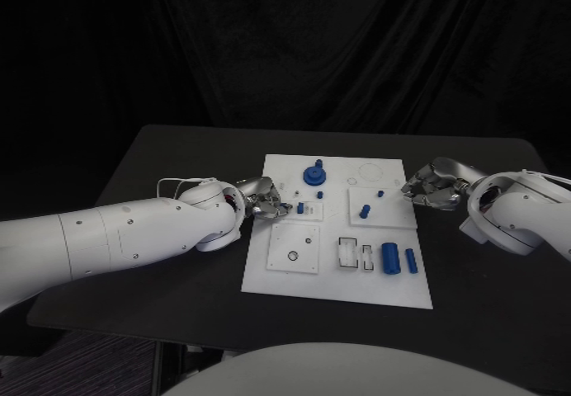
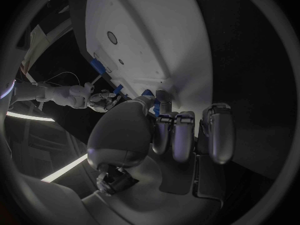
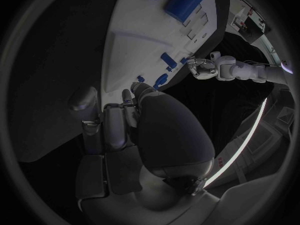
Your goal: Assemble the parts on the task board
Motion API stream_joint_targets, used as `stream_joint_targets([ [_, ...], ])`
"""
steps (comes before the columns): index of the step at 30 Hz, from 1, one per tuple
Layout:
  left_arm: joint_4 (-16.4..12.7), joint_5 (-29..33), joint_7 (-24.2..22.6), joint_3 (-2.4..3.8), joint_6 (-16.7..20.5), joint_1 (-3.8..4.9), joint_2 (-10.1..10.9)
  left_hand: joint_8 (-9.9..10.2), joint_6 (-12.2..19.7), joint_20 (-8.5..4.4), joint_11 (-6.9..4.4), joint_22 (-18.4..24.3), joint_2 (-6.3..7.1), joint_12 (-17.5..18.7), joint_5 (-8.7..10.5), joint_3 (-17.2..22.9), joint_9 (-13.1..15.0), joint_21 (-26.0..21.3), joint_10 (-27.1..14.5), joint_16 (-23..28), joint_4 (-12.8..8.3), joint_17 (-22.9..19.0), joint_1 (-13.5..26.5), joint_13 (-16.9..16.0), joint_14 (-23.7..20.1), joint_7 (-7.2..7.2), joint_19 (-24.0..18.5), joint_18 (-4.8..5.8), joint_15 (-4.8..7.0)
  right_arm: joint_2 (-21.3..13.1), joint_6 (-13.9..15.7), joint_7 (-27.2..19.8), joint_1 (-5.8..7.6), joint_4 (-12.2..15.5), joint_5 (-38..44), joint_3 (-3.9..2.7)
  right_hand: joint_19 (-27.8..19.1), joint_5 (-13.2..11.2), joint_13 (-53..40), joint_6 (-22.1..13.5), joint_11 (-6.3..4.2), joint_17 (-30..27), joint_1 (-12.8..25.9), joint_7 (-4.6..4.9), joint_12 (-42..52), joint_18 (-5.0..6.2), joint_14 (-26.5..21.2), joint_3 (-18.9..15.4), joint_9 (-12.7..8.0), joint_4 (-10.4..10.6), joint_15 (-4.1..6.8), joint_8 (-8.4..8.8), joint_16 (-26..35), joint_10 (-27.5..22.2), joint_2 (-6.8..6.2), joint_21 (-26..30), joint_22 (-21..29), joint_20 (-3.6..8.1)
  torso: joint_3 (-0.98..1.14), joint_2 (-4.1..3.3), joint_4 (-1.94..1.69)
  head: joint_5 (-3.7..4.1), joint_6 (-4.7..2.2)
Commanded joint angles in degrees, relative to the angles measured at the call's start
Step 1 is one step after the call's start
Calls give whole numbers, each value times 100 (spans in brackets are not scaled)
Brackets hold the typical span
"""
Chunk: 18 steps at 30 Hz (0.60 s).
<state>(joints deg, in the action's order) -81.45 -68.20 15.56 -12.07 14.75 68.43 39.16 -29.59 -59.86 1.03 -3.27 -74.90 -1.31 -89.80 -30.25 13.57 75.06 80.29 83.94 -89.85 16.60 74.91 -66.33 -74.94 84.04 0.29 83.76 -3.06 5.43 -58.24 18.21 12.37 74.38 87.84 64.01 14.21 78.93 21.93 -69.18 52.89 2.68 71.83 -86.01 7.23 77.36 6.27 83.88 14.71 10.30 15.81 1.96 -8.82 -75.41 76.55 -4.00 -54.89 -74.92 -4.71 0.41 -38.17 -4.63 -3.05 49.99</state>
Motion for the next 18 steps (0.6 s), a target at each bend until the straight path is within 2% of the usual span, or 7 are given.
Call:
stream_joint_targets([
  [1, 15, 14, -29, -1, -133, -9, -25, 49, 37, 13, 21, -1174, -28, -20, 261, 26, 200, -21, 606, -15, 6, 1509, 153, -1506, 596, 5, -12, 54, -5, 2, -60, 100, -22, -6, 8, -3, -44, 25, 15, 5, -9, -8, 57, 29, -26, 44, -1, 25, 5, -4, -47, 27, 21, -37, 8, 34, -577, 13, 0, 5, 9, -8, 1],
  [6, 36, 14, -9, -1, -156, -9, -34, 139, 71, 22, 31, -1174, -73, -20, 633, -19, 183, -21, 606, -15, 10, 1509, 343, -1506, 596, 14, -12, 54, -14, 5, -69, 103, -31, -11, 8, -3, -44, 25, 15, 5, -9, -8, 57, 29, -26, 44, -1, 25, 5, -4, -47, 27, 21, -37, 8, 34, -577, 13, -1, 5, 6, -11, 1],
  [7, 40, 14, 3, -1, -162, -9, -34, 195, 90, 28, 37, -1175, -88, -20, 893, -67, 172, -19, 606, -15, 10, 1509, 449, -1506, 596, 20, -10, 55, -19, 5, -72, 104, -33, -12, 8, -3, -44, 25, 15, 5, -9, -8, 57, 29, -26, 44, -1, 25, 5, -4, -47, 27, 21, -37, 8, 34, -577, 13, 0, 6, 8, -14, 1],
  [8, 41, 14, 8, -1, -164, -9, -34, 213, 95, 28, 38, -1175, -94, -20, 968, -82, 169, -20, 606, -15, 10, 1509, 479, -1506, 596, 22, -11, 54, -21, 5, -73, 104, -33, -12, 8, -3, -44, 25, 15, 5, -9, -8, 57, 29, -26, 44, -1, 25, 5, -4, -47, 27, 21, -37, 8, 34, -577, 13, 0, 5, 7, -13, 1],
  [11, 48, 14, 35, -1, -164, -9, -30, 371, 152, 39, 54, -1171, -133, -20, 1485, -226, 140, -30, 606, -15, 18, 1509, 725, -1506, 596, 40, -16, 52, -32, 7, -82, 105, -38, -13, 8, -3, -44, 25, 15, 5, -9, -8, 57, 29, -26, 44, -1, 25, 5, -4, -47, 27, 21, -37, 8, 34, -577, 13, -1, 5, 7, -9, 1],
  [14, 53, 14, 72, -1, -168, -9, -25, 462, 184, 47, 63, -1172, -133, -20, 1756, -370, 127, -28, 606, -15, 19, 1509, 896, -1506, 596, 50, -14, 52, -40, 8, -89, 106, -43, -14, 8, -3, -44, 25, 15, 5, -9, -8, 57, 29, -26, 44, -1, 25, 5, -4, -47, 27, 21, -37, 8, 34, -577, 13, -3, 4, 3, 4, 1],
  [18, 58, 14, 116, -1, -173, -9, -21, 505, 205, 54, 74, -1171, -135, -20, 1908, -531, 125, -34, 606, -15, 21, 1509, 1061, -1506, 596, 63, -16, 51, -49, 11, -99, 105, -49, -16, 8, -3, -50, 26, 30, 8, -9, -14, 56, 28, -36, 47, -5, 30, 6, -7, -47, 26, 27, -48, 11, 52, -573, 13, -4, 3, 1, -6, 1],
])
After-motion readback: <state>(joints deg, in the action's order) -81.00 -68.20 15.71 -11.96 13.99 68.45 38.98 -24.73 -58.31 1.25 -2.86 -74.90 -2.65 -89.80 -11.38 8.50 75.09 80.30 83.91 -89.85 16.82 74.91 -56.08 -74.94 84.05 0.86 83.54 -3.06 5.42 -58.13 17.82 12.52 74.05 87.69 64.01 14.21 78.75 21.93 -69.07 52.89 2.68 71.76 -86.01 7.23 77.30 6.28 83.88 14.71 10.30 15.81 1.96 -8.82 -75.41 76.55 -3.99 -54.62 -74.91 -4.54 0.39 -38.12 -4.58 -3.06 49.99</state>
